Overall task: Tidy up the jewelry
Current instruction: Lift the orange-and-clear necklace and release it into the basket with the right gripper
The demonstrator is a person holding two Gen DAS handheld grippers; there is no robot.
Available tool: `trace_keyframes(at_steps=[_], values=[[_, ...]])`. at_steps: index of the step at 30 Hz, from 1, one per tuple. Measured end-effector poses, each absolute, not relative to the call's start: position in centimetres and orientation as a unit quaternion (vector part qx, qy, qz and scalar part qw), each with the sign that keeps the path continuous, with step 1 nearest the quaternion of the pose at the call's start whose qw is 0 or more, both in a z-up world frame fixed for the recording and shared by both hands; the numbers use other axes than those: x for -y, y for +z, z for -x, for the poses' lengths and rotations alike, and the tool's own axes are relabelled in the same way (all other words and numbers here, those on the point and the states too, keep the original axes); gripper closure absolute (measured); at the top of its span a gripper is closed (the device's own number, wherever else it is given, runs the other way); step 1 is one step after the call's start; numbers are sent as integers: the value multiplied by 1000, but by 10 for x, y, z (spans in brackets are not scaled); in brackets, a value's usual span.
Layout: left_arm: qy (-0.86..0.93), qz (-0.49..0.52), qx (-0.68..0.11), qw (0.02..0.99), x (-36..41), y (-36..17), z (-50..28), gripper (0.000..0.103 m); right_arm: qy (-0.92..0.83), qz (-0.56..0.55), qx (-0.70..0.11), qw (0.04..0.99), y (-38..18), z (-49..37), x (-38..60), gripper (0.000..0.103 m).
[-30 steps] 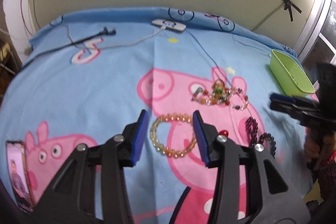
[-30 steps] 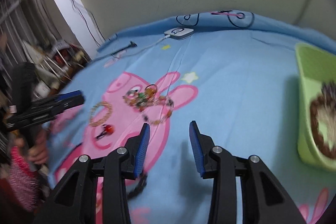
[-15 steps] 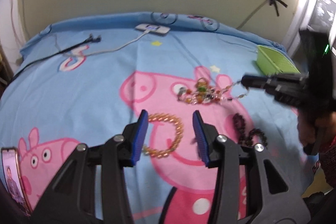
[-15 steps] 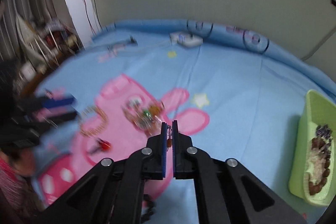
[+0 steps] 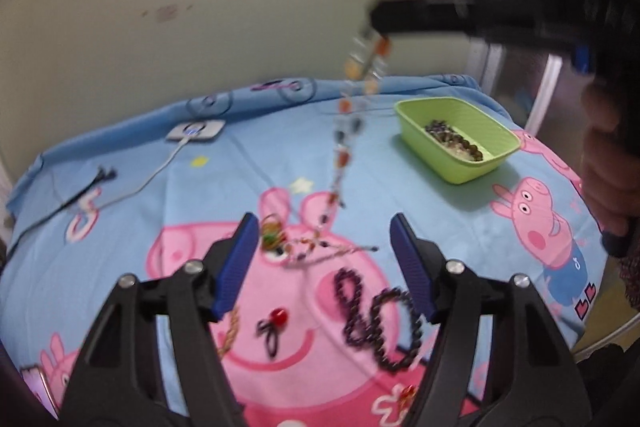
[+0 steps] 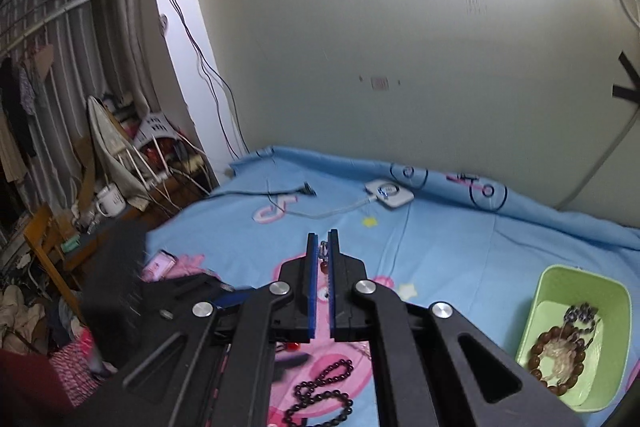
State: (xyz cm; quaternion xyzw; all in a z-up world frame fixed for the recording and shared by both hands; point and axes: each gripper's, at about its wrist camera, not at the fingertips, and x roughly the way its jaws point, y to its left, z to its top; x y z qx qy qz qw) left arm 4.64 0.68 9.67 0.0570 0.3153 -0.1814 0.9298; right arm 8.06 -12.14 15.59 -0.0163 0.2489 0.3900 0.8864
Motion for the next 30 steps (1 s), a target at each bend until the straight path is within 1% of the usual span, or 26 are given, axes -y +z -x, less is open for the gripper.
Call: trace_keyframes(at_steps=[5, 6, 7, 8, 9, 10, 11, 17, 23, 27, 30], values=[[-178, -89, -320, 926, 21, 89, -65, 38, 393, 2, -209, 895, 187, -66, 136, 103], [-177, -92, -322, 925, 24, 88, -68, 42, 391, -2, -200, 898, 194, -64, 141, 103], [-177, -95, -325, 924, 28, 86, -73, 49, 389, -6, -192, 901, 200, -63, 146, 103], [-181, -98, -337, 919, 32, 83, -81, 69, 384, -11, -183, 905, 206, -62, 152, 103], [-184, -97, -346, 915, 35, 82, -86, 87, 378, -14, -176, 909, 212, -62, 158, 103], [-186, -93, -356, 911, 38, 83, -93, 94, 374, -15, -171, 912, 216, -62, 163, 103], [-188, -88, -358, 910, 40, 85, -96, 98, 366, -18, -165, 916, 222, -63, 170, 103], [-208, -73, -317, 922, 62, 146, -119, 98, 322, -28, -134, 937, 246, -64, 210, 103], [-248, -50, -289, 923, 105, 208, -148, 98, 278, -50, -124, 951, 253, -75, 256, 103], [-276, -45, -295, 914, 142, 217, -163, 98, 249, -66, -131, 957, 244, -80, 289, 103], [-290, -45, -315, 902, 167, 205, -178, 98, 234, -80, -146, 958, 226, -85, 312, 103]])
